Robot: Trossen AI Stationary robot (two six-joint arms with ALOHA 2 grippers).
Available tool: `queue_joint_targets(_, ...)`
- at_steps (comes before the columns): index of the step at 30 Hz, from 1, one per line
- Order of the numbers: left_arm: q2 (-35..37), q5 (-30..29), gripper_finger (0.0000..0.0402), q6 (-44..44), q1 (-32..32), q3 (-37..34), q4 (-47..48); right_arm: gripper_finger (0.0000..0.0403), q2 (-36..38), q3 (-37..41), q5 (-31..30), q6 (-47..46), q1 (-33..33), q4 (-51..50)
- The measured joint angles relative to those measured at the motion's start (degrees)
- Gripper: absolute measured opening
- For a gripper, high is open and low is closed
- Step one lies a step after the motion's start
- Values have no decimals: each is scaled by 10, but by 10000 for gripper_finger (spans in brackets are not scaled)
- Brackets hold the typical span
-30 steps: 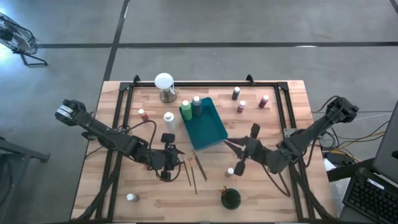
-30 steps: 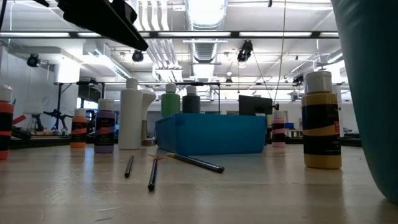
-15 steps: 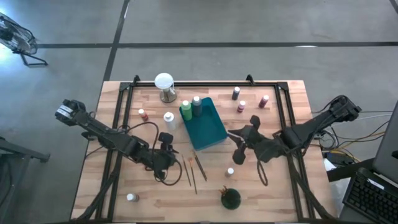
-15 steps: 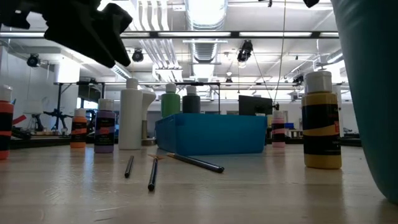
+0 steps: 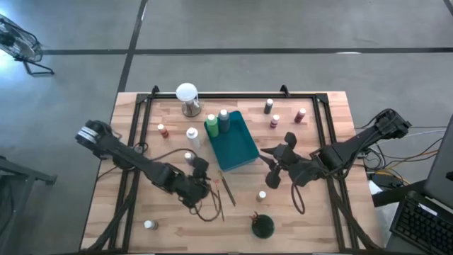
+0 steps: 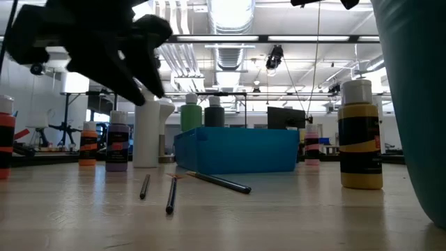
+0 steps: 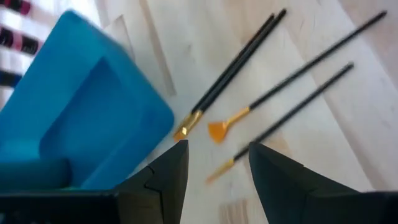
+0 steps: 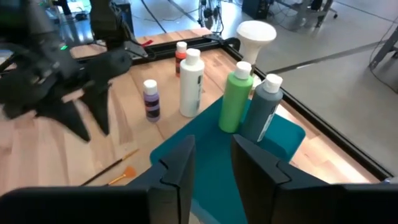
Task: Pick & Place Paint Supplies
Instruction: Put the gold paint brush into the green cup
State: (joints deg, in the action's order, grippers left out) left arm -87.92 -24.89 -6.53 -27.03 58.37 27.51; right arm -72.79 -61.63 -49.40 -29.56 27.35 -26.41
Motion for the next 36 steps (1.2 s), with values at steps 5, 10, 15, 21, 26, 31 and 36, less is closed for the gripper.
queue_joint_targets(5,-53,-1,174,-39,0,58,4,107,0,0,-1,2,-6,0)
queue_joint_targets(10,-68,-4,174,-57,0,82,21,101,3,0,0,2,-6,0)
queue_joint_targets(15,-59,-5,174,-54,-1,81,27,82,3,0,0,1,-6,1)
queue_joint_targets(21,-56,-7,174,-60,-1,81,30,63,3,0,0,1,-6,1)
queue_joint_targets(26,-56,-7,174,-78,-1,81,60,57,5,0,0,9,-9,1)
queue_joint_targets(31,-56,-4,174,-62,4,81,86,71,5,0,2,6,-10,1)
queue_joint_targets(36,-55,73,174,-59,34,81,95,93,5,0,12,6,-16,-1)
